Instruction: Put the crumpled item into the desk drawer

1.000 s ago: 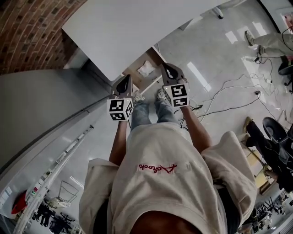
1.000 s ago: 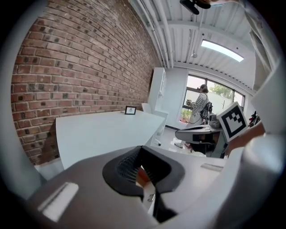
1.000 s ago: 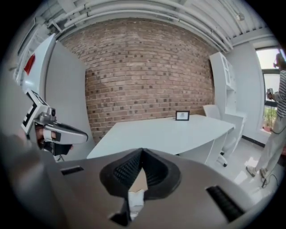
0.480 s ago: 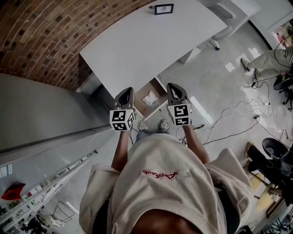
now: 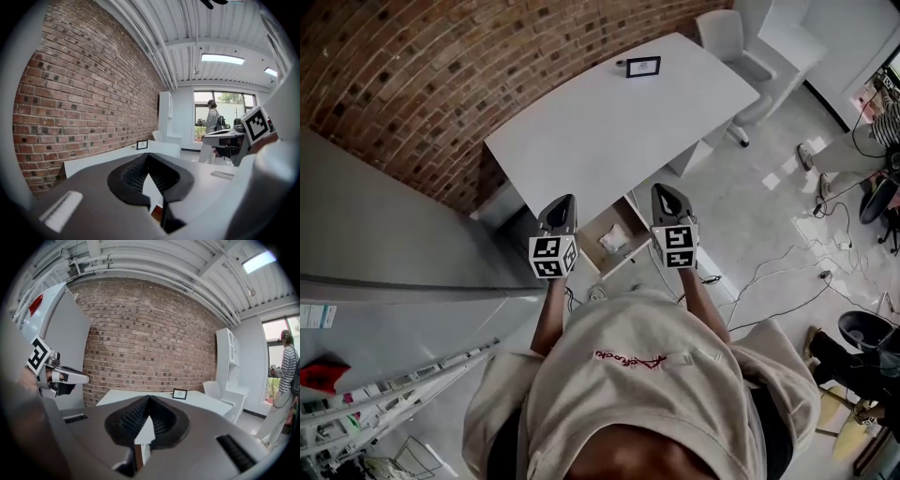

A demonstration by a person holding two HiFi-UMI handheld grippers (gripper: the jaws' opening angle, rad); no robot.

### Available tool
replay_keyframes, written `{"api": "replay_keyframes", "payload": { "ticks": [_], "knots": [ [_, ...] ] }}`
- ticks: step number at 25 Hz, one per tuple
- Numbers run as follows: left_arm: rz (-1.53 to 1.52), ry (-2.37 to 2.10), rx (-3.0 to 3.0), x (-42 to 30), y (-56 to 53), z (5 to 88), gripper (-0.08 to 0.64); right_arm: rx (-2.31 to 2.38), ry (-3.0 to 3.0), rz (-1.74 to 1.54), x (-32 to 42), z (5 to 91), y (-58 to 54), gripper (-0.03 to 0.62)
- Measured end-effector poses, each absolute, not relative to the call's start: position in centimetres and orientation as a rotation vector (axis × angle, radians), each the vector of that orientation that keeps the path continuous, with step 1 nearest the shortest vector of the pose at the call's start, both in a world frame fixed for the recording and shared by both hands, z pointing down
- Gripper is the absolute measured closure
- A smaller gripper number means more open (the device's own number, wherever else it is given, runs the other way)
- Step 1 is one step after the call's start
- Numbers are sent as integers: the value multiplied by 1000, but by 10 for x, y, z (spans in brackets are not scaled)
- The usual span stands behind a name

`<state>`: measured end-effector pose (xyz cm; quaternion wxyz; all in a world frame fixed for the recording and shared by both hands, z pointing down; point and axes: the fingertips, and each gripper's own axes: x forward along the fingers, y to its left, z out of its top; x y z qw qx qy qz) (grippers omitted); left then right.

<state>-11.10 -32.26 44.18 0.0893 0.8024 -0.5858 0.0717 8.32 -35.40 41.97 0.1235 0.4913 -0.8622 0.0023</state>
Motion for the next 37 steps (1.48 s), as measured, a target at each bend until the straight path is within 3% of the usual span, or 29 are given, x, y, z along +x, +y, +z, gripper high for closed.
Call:
{"api": "replay_keyframes", "payload": {
  "ticks": [37],
  "knots": [
    [184,-1757,2430,-124,-346,420,551,1458,-2517,35,65,420,-366,580]
  ]
}}
